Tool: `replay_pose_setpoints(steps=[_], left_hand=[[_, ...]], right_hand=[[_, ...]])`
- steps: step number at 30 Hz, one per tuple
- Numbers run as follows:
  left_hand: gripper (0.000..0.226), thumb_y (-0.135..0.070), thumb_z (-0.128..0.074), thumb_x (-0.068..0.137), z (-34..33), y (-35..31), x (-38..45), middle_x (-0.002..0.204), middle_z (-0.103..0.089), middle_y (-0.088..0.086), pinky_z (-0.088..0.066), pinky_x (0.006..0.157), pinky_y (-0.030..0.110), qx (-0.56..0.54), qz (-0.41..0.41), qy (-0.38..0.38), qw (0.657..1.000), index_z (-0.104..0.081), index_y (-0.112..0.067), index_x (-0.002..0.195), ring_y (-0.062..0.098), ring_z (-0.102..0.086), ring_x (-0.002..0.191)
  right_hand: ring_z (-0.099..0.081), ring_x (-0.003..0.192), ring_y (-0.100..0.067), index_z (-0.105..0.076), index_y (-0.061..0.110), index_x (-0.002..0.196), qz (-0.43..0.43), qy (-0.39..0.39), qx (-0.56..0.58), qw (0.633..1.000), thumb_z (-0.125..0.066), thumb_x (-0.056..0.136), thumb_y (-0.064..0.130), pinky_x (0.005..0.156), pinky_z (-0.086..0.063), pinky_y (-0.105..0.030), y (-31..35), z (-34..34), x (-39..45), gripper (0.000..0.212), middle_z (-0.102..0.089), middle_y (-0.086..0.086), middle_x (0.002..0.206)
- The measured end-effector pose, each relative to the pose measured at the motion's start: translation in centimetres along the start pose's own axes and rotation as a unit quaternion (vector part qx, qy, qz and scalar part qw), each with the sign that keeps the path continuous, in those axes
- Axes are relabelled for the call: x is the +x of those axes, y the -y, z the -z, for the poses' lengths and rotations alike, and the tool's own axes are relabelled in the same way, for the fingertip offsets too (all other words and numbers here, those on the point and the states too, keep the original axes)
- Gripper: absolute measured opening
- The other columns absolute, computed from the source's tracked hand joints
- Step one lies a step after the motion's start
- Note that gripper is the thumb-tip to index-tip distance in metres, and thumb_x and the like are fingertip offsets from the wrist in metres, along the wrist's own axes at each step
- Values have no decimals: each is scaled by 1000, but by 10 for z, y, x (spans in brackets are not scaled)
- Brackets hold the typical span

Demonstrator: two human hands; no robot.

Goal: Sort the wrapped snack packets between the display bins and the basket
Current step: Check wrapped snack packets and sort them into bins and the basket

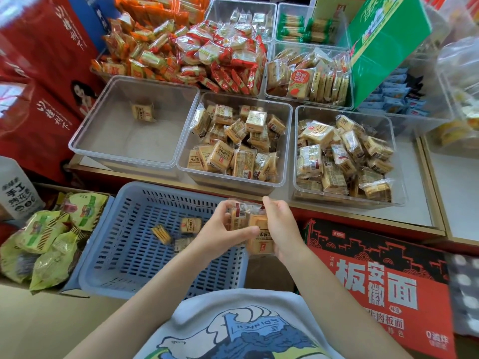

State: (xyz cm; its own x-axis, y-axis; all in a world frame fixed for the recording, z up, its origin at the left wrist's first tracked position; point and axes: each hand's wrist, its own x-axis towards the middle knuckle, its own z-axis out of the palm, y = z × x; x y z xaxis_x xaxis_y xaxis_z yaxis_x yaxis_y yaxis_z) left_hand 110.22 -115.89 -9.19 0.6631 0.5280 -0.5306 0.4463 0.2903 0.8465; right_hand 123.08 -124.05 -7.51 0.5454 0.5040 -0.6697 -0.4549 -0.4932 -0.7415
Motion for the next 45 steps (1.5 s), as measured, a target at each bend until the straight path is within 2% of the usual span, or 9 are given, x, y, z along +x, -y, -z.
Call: replay_pose_setpoints(steps=[4,7,10,16,21,27,33,38,45], left_hand=[[57,-23,-88,78,-3,3,2,112,-72,3,-62,76,30,-31,-14,-57,998,-51,-30,120,11,-74,96],[53,-18,-86,79,6,1,1,109,-74,6,-62,75,32,-77,-23,-68,994,-53,-24,121,15,-75,95],[52,-12,-84,80,14,-2,0,109,-74,10,-61,70,29,-90,-28,-71,993,-53,-20,121,17,-75,94],[56,-26,-84,78,8,-4,-2,112,-73,4,-61,74,30,-62,-21,-30,997,-51,-27,123,16,-74,98],[60,-41,-81,69,11,-12,0,108,-75,5,-62,73,35,-84,-13,-41,996,-56,-28,121,19,-75,94],[60,-34,-87,71,15,-12,5,102,-76,7,-64,76,43,-25,-17,-33,999,-55,-24,120,23,-76,91],[51,-19,-87,78,9,-7,7,105,-74,9,-64,78,39,7,-23,-18,1000,-56,-22,118,22,-75,94],[57,-29,-88,72,10,-8,7,106,-73,7,-64,78,38,9,-15,-19,1000,-55,-22,118,20,-75,93],[40,-33,-76,89,12,-8,7,107,-75,5,-57,62,25,-27,33,-20,999,-55,-20,121,14,-76,89]], right_hand=[[-66,92,-25,-52,10,118,-11,41,64,997,-45,107,25,82,-58,-49,5,-4,-4,20,-64,-13,102],[-67,97,-24,-59,8,113,23,80,-15,996,-54,104,29,93,-55,-46,6,6,-2,23,-68,-13,103],[-67,97,-22,-67,15,100,96,88,-87,988,-64,99,27,90,-56,-40,7,14,1,12,-70,-10,99],[-66,84,-17,-71,12,87,173,73,-48,981,-73,92,11,80,-60,-34,1,11,3,6,-71,-6,86],[-66,74,-16,-68,11,87,173,59,-27,983,-66,98,13,67,-56,-30,3,14,6,11,-71,-5,79],[-66,83,-8,-74,18,97,174,92,-79,977,-69,96,24,72,-53,-19,7,16,6,8,-73,-1,91],[-66,86,-20,-74,18,95,165,114,-101,975,-76,91,23,76,-57,-33,9,8,8,6,-72,-10,90],[-64,78,-11,-68,20,88,163,121,-78,976,-72,94,17,66,-54,-27,9,9,11,8,-67,6,79],[-68,80,-12,-65,17,95,167,41,11,985,-70,95,16,60,-55,-22,13,13,16,5,-68,1,84]])
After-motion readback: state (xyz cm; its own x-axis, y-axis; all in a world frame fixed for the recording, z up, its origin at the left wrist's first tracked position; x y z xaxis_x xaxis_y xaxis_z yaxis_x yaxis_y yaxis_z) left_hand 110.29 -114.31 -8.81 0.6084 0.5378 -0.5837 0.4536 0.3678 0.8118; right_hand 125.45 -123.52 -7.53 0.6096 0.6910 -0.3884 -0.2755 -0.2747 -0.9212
